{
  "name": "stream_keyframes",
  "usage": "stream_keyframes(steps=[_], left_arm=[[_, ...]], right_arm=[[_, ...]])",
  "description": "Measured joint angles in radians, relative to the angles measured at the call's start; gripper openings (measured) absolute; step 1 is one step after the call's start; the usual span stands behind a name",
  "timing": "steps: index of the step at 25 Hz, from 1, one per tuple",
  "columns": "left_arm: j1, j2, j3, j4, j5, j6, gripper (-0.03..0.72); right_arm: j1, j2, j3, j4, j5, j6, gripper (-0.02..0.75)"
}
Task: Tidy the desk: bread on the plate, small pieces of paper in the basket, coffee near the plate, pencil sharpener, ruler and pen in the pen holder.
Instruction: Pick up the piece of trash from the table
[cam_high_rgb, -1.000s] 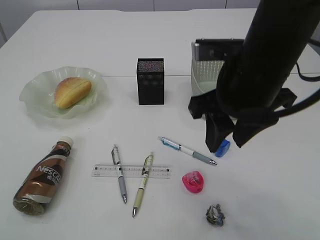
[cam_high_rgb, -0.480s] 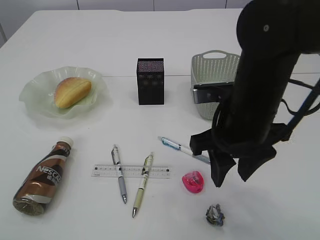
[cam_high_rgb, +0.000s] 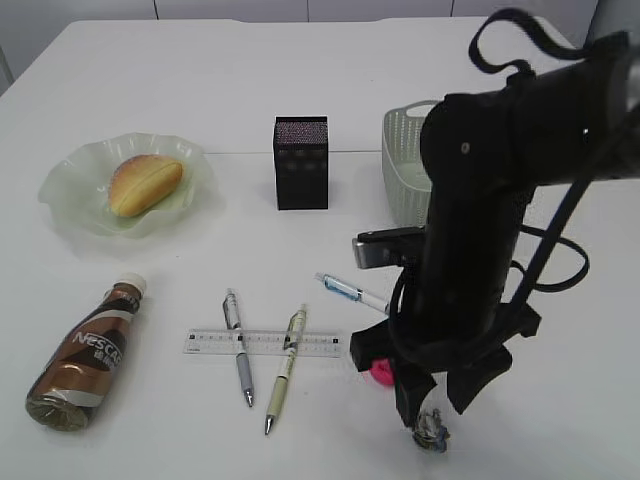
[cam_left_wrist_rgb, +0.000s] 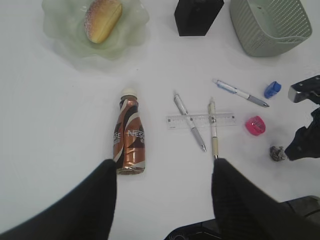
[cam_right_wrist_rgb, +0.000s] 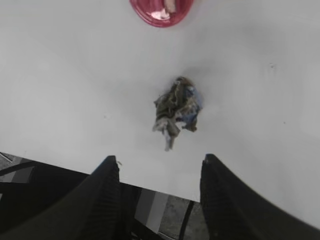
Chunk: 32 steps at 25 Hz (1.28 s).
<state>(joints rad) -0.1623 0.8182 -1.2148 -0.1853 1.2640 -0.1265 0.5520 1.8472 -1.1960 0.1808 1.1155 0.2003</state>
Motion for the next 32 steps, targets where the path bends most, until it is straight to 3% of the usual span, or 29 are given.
stream_keyframes(steps=[19, 22, 32], left_arm=[[0.0, 0.0, 0.0, 0.004, 0.0, 0.0, 0.442], [0.0, 0.0, 0.0, 0.006, 0.0, 0.0, 0.442], [0.0, 0.0, 0.0, 0.008, 0.0, 0.0, 0.442]], right_arm=[[0.016, 0.152, 0.012, -0.023, -0.113, 0.001, 0.382], [0.016, 0.152, 0.012, -0.029, -0.12, 0.001, 0.329], [0.016, 0.152, 0.012, -0.063, -0.118, -0.014, 0.019]])
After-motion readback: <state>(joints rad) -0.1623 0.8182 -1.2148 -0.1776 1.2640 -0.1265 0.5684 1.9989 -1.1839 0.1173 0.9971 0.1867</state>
